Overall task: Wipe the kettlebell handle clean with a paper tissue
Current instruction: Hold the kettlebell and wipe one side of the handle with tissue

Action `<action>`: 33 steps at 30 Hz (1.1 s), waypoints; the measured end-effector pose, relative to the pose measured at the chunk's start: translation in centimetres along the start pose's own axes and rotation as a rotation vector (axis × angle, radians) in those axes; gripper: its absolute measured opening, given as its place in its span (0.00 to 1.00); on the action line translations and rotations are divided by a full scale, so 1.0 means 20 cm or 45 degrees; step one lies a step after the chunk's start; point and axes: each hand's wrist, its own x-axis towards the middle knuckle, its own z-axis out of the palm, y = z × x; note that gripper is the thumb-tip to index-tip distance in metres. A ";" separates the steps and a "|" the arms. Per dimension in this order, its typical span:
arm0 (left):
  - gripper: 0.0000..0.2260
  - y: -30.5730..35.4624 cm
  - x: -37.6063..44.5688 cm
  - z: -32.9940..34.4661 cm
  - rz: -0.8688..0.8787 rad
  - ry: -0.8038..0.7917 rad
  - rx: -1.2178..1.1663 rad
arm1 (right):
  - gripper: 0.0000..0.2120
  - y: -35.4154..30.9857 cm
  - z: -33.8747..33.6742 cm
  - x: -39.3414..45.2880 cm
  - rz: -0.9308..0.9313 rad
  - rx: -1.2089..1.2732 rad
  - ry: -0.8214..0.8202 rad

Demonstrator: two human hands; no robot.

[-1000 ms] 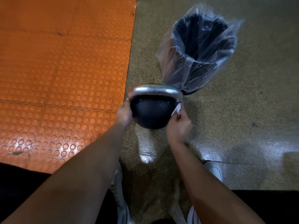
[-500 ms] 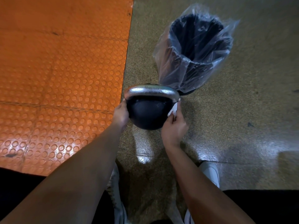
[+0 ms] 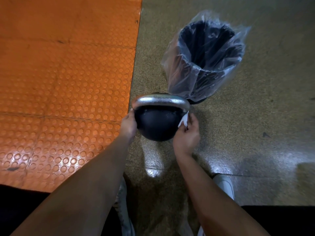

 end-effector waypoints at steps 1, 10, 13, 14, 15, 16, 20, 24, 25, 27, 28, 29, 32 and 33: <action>0.16 0.00 0.00 0.00 -0.002 -0.007 -0.001 | 0.25 -0.02 0.01 0.01 -0.016 0.007 0.019; 0.20 0.01 -0.01 0.00 0.002 -0.010 -0.019 | 0.21 0.02 0.03 -0.01 -0.038 0.049 0.084; 0.20 0.00 -0.01 0.00 -0.002 0.006 -0.029 | 0.19 -0.04 0.04 -0.01 -0.126 0.087 0.160; 0.20 0.00 -0.01 0.00 0.000 0.013 -0.028 | 0.19 -0.05 0.05 -0.03 -0.157 0.091 0.173; 0.21 0.00 -0.01 0.00 0.000 0.014 -0.026 | 0.19 -0.05 0.04 -0.05 -0.162 0.078 0.178; 0.21 0.00 -0.02 0.00 0.001 0.008 -0.023 | 0.19 -0.04 0.04 -0.07 -0.141 0.054 0.183; 0.20 0.00 -0.01 -0.01 -0.005 -0.023 -0.015 | 0.13 0.03 0.06 -0.05 -0.036 -0.012 0.180; 0.16 0.00 -0.01 0.00 0.012 -0.042 -0.017 | 0.10 -0.02 0.10 -0.04 -0.238 -0.052 0.217; 0.17 0.00 -0.01 0.00 0.011 -0.041 -0.019 | 0.10 -0.01 0.11 -0.05 -0.285 -0.070 0.193; 0.18 0.00 -0.01 -0.01 0.009 -0.032 -0.012 | 0.11 0.03 0.11 -0.05 -0.297 -0.079 0.162; 0.18 0.00 0.00 -0.01 0.010 -0.026 -0.010 | 0.11 0.04 0.11 -0.04 -0.265 -0.064 0.177; 0.18 0.00 0.00 -0.01 0.007 -0.028 -0.014 | 0.10 0.04 0.11 -0.02 -0.244 -0.051 0.211; 0.21 0.00 -0.01 -0.01 0.003 -0.021 -0.020 | 0.09 0.02 0.11 -0.01 -0.365 -0.069 0.221; 0.22 0.00 -0.01 -0.01 -0.001 -0.025 -0.015 | 0.09 0.02 0.11 -0.01 -0.414 -0.084 0.198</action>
